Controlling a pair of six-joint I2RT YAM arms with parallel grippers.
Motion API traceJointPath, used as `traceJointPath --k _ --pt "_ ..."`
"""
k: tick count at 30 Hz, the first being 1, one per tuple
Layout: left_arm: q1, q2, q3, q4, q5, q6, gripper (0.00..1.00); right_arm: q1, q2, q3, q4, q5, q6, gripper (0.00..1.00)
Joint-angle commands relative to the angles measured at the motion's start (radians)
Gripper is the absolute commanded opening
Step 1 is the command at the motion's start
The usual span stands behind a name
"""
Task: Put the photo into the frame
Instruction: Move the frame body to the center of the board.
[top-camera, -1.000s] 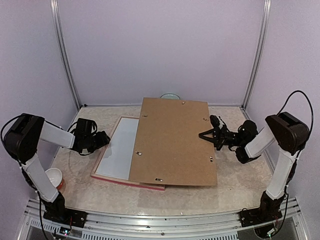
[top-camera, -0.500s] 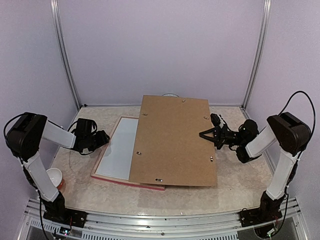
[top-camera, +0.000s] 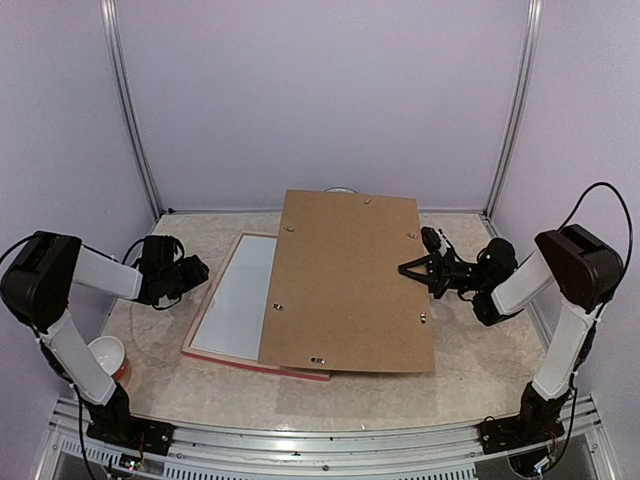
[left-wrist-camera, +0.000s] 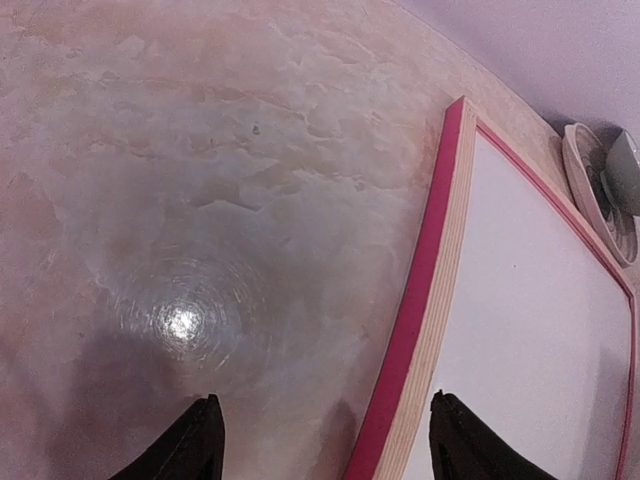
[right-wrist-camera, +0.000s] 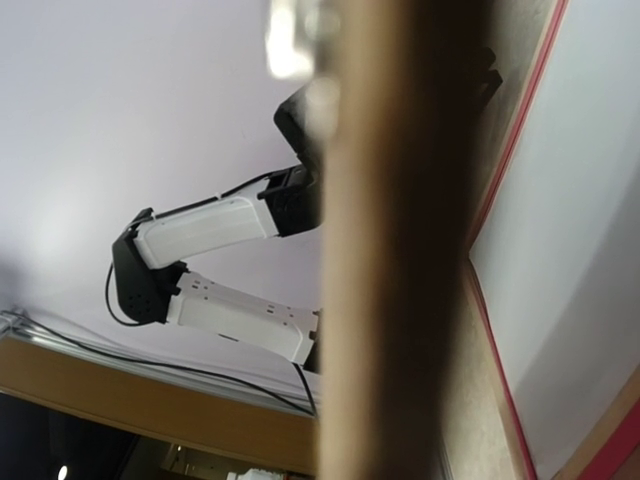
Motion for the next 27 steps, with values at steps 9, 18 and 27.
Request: traceJointPath --k 9,18,27 --pt "0.006 0.116 0.044 0.052 0.15 -0.002 0.66 -0.011 -0.049 0.026 0.009 -0.001 -0.033 0.0" --pt "-0.017 0.152 0.045 0.072 0.195 0.003 0.61 -0.01 -0.035 0.023 0.015 0.003 -0.035 0.0" --pt "-0.046 0.161 0.041 0.078 0.215 0.001 0.52 -0.01 -0.025 0.018 0.024 0.004 -0.036 0.0"
